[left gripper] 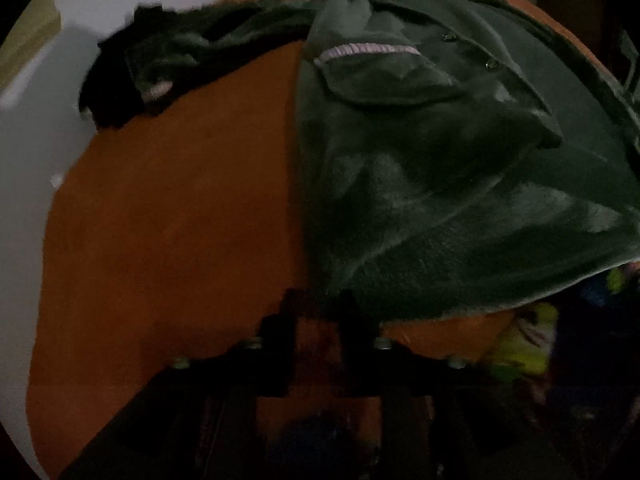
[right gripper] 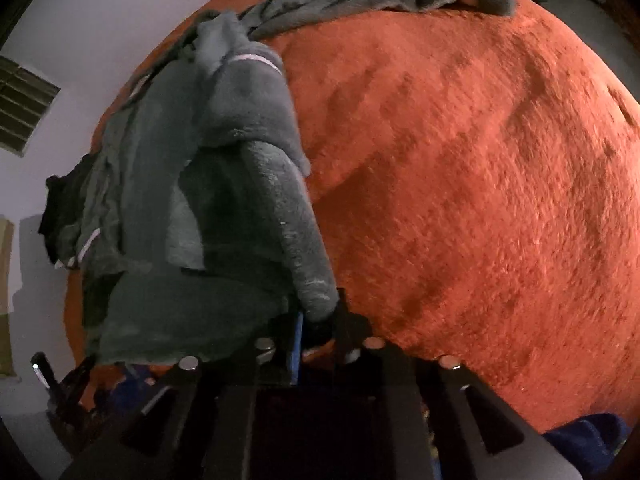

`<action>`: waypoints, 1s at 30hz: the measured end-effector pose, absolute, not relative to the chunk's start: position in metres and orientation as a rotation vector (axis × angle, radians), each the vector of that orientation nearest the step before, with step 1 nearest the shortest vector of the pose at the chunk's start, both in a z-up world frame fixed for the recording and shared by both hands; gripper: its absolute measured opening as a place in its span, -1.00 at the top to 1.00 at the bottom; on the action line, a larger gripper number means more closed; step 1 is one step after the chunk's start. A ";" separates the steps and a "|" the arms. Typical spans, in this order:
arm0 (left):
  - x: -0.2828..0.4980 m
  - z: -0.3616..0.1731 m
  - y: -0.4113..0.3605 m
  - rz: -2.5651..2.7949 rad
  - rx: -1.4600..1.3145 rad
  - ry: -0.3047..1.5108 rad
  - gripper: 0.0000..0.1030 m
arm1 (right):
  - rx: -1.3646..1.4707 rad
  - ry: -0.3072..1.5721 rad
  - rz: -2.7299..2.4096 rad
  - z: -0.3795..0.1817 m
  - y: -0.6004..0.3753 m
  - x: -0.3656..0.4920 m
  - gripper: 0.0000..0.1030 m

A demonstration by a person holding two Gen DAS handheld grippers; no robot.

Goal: Fold clothes

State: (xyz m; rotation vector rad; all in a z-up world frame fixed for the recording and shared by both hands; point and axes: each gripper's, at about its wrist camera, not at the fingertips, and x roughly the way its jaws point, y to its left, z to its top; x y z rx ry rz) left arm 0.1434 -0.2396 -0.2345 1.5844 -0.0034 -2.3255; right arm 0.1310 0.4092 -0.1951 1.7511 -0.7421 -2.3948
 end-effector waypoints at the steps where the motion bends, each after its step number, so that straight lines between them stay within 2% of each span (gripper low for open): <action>1: 0.144 -0.226 -0.242 -2.341 1.591 0.037 0.39 | 1.753 -0.735 -2.396 -0.189 0.412 0.129 0.58; 4: 0.141 -0.189 -0.243 -2.432 1.558 0.053 0.18 | 1.735 -0.696 -2.418 -0.161 0.423 0.125 0.54; 6: 0.132 -0.167 -0.236 -2.488 1.522 -0.024 -0.12 | 1.714 -0.638 -2.431 -0.140 0.425 0.117 0.54; 8: 0.119 -0.154 -0.222 -2.565 1.507 -0.120 -0.26 | 1.687 -0.565 -2.441 -0.120 0.423 0.107 0.52; 9: 0.112 -0.156 -0.217 -2.581 1.522 -0.171 -0.30 | 1.671 -0.520 -2.442 -0.111 0.418 0.099 0.44; 11: 0.097 -0.162 -0.208 -2.607 1.553 -0.275 -0.31 | 1.638 -0.457 -2.421 -0.099 0.398 0.087 0.29; 14: 0.085 -0.172 -0.210 -2.613 1.561 -0.254 -0.31 | 1.587 -0.402 -2.346 -0.092 0.362 0.066 0.06; 18: 0.070 -0.187 -0.212 -2.620 1.569 -0.220 -0.31 | 1.598 -0.280 -2.250 -0.112 0.306 0.055 0.06; 21: 0.057 -0.190 -0.192 -2.682 1.583 -0.281 -0.32 | 1.622 -0.207 -2.163 -0.130 0.264 0.045 0.06; 25: 0.066 -0.201 -0.181 -2.658 1.604 -0.367 -0.32 | 1.605 -0.228 -2.046 -0.136 0.213 0.037 0.06; 28: 0.093 -0.195 -0.209 -2.623 1.515 -0.260 -0.32 | 1.542 -0.208 -1.994 -0.137 0.177 0.029 0.02; 30: 0.107 -0.193 -0.230 -2.587 1.458 -0.207 -0.32 | 1.509 -0.159 -1.992 -0.145 0.154 0.017 -0.10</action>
